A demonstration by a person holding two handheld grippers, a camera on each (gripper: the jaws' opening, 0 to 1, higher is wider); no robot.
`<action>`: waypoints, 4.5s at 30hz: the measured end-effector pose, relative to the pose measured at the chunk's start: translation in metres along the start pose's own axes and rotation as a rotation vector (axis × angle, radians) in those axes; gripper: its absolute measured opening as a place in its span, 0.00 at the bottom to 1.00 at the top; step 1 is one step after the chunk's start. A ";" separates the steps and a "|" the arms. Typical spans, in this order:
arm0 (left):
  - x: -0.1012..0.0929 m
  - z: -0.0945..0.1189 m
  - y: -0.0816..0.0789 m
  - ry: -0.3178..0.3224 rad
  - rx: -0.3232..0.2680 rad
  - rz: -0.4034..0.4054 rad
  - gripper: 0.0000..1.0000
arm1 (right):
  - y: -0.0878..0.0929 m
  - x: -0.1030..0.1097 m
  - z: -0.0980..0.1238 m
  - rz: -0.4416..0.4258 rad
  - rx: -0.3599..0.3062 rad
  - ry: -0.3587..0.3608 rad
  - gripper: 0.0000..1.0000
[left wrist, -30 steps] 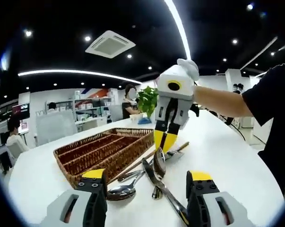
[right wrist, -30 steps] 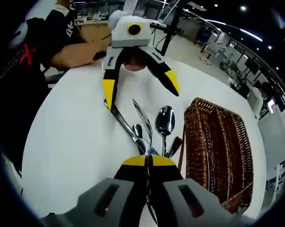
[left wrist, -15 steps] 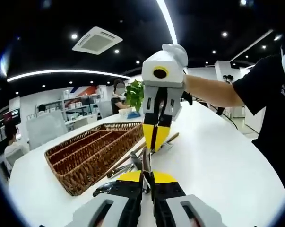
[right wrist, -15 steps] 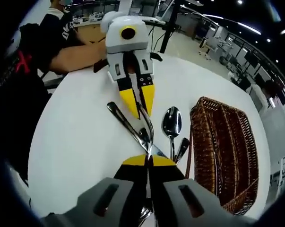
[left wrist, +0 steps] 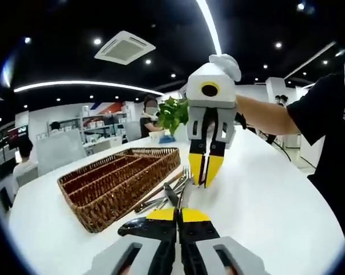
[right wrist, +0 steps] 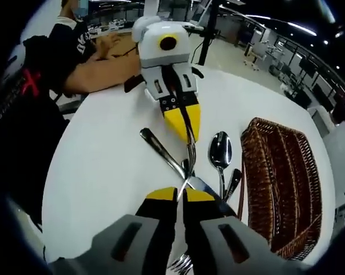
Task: Arrange the knives, forks, and spoons in their matching storage slots by inserting each utensil handle-first until every utensil is classified and aligned in the correct compartment
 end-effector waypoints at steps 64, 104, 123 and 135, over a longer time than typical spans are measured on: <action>0.052 0.038 0.007 -0.332 -0.101 0.197 1.00 | 0.001 -0.013 0.066 0.117 0.033 0.549 0.00; 0.059 0.032 0.007 -0.350 -0.111 0.252 1.00 | 0.008 -0.074 0.070 0.273 0.062 0.702 0.00; 0.057 0.032 0.006 -0.380 -0.103 0.236 1.00 | 0.011 -0.113 0.051 0.255 0.068 0.686 0.00; 0.054 0.029 0.005 -0.364 -0.116 0.247 1.00 | 0.017 -0.146 0.046 0.238 0.081 0.699 0.00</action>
Point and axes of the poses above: the point that each gripper's makers call its tool centre point, and the gripper's own axes: z roughly backward along the fingers, x roughly to its left, y roughly out of its underside, the point moved 9 cm from there along z, roughly backward along the fingers, and after that the axes turned 13 degrees about x, right-handed, at the moved point
